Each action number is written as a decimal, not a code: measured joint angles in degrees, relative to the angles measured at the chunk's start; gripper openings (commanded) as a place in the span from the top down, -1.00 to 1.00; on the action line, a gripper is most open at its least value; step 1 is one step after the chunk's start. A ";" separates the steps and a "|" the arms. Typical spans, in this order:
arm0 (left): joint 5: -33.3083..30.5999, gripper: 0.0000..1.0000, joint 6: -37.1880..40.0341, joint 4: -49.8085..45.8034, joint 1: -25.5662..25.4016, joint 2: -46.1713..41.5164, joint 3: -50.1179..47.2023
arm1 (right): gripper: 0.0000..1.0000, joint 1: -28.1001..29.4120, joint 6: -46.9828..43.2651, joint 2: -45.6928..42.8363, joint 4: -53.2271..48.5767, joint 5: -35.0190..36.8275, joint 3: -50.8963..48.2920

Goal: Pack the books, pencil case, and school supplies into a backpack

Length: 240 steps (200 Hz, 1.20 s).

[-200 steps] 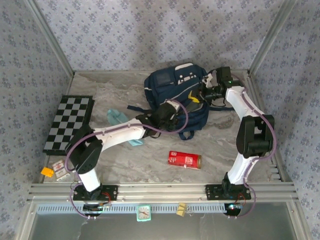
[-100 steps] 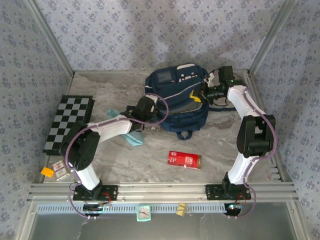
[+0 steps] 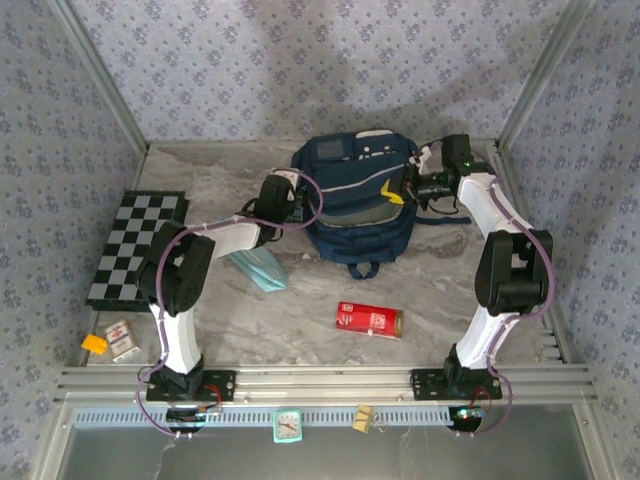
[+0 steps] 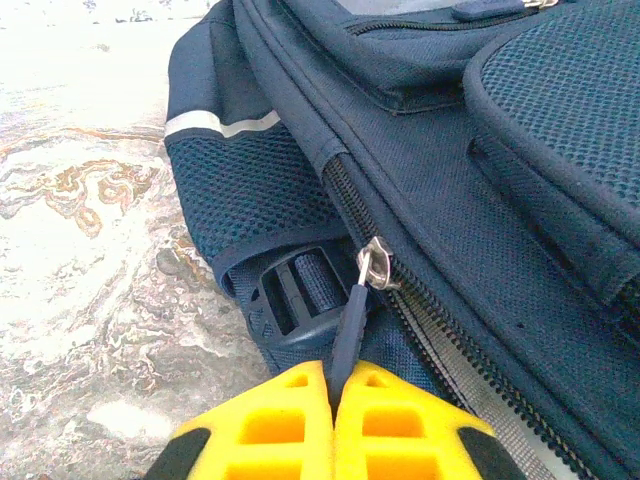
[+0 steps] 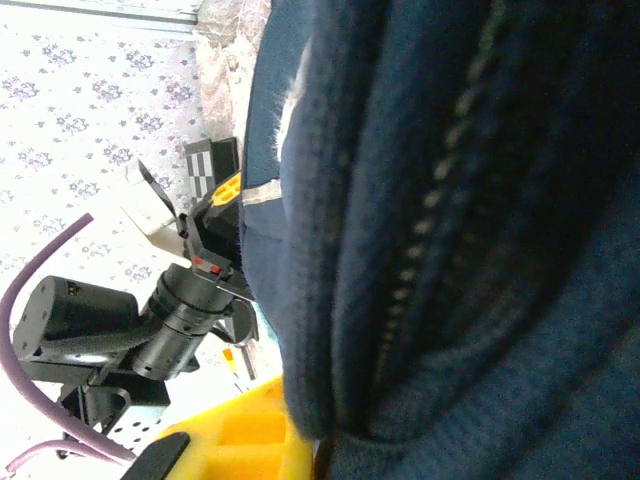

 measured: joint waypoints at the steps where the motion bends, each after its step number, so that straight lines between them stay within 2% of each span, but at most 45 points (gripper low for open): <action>1: 0.00 1.00 -0.02 -0.02 0.00 0.00 0.00 | 0.71 0.00 0.00 0.00 0.04 -0.02 -0.04; 9: 0.17 0.98 0.02 -0.31 -0.11 0.00 0.11 | 0.46 0.00 -0.15 0.00 0.37 -0.11 -0.17; 15: 0.13 0.85 0.04 -0.72 -0.33 -0.07 0.13 | 0.29 0.02 -0.28 -0.15 0.72 -0.09 -0.42; 21: 0.02 0.60 0.02 -1.57 -0.55 -0.31 0.13 | 0.15 0.02 -0.44 -0.50 0.96 0.22 -0.76; 30: -0.33 0.45 -0.17 -3.48 -0.79 -1.01 0.11 | -0.02 0.00 -1.51 -1.33 0.96 1.38 -1.36; 51: -1.07 0.09 -1.73 -8.72 -0.96 -5.70 -1.27 | -0.27 0.66 -3.63 -4.92 -1.36 7.48 -2.45; 70: -2.10 -0.15 -5.14 -14.86 -0.94 -13.79 -4.20 | -0.44 4.17 -5.01 -11.26 -3.93 18.27 -4.39; 90: -2.64 -0.23 -8.35 -21.29 -0.66 -22.95 -6.10 | -0.57 12.92 -6.14 -17.88 -4.66 28.06 -6.08; 113: -1.88 -0.25 -12.00 -28.15 0.98 -31.30 -7.32 | -0.75 24.63 -7.67 -19.85 -3.34 33.99 -7.15; 134: -1.53 -0.27 -15.32 -34.51 4.33 -35.71 -8.57 | -0.85 33.68 -9.64 -14.49 -0.46 37.35 -6.78; 161: -0.04 -0.33 -19.34 -39.76 9.66 -40.72 -14.23 | -0.94 42.51 -14.32 0.02 1.40 41.97 -0.31; 196: 1.46 -0.37 -23.04 -45.38 16.98 -47.71 -20.15 | -0.94 48.72 -19.80 15.02 2.67 45.03 11.17; 240: 4.00 -0.38 -25.14 -46.99 23.02 -52.61 -22.53 | -0.88 51.43 -24.81 23.19 2.73 45.86 19.78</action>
